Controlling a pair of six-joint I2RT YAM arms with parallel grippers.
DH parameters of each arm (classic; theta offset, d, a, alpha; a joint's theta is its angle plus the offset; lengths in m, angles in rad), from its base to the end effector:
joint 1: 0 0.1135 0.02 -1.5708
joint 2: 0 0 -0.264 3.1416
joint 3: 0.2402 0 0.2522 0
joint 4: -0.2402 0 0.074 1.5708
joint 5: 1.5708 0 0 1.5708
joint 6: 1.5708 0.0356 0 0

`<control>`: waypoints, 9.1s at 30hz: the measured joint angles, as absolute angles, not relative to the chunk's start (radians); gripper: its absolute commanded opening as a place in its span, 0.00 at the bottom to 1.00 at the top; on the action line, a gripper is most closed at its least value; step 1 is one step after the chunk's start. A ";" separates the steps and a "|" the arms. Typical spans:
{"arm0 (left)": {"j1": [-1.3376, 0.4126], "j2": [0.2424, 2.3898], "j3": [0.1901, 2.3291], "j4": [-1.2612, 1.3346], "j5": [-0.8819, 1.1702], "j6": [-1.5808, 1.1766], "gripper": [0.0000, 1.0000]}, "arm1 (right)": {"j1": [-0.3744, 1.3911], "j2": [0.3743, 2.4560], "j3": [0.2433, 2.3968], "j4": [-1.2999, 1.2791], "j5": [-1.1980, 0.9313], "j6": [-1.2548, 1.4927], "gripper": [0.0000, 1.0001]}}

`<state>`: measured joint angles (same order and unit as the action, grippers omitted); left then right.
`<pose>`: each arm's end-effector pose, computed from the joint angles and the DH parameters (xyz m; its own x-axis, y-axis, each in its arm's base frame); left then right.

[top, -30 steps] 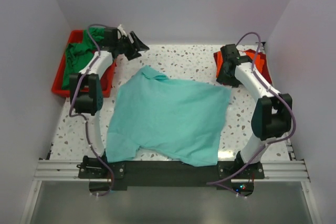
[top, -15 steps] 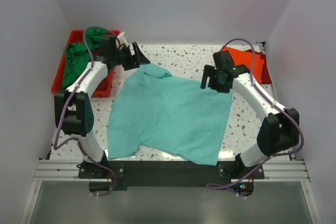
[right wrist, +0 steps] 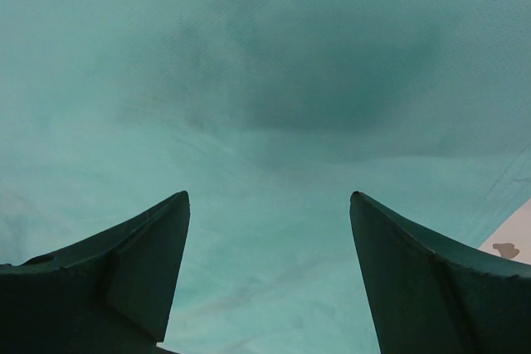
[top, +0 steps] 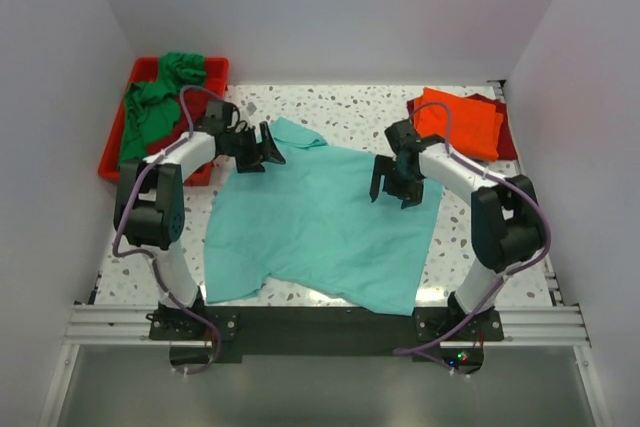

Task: Fold and stack the t-shirts
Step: Fold the tshirt

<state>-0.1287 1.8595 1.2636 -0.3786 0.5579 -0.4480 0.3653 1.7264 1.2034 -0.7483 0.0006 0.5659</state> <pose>0.3844 -0.0688 0.1925 -0.9145 -0.2522 -0.3164 0.0085 0.7699 -0.6381 0.3133 0.1198 0.1992 -0.9448 0.2127 -0.2494 0.1771 0.9715 0.1577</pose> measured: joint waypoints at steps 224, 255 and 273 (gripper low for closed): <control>-0.068 1.639 0.885 -0.457 0.273 -0.247 0.00 | 0.484 1.367 0.752 -0.903 0.008 0.759 0.46; -0.069 1.662 0.925 -0.498 0.231 -0.246 0.00 | 0.484 1.314 0.747 -0.952 0.013 0.762 0.00; -0.068 1.658 0.945 -0.541 0.213 -0.251 0.00 | 0.514 1.168 0.740 -0.997 -0.057 0.740 0.00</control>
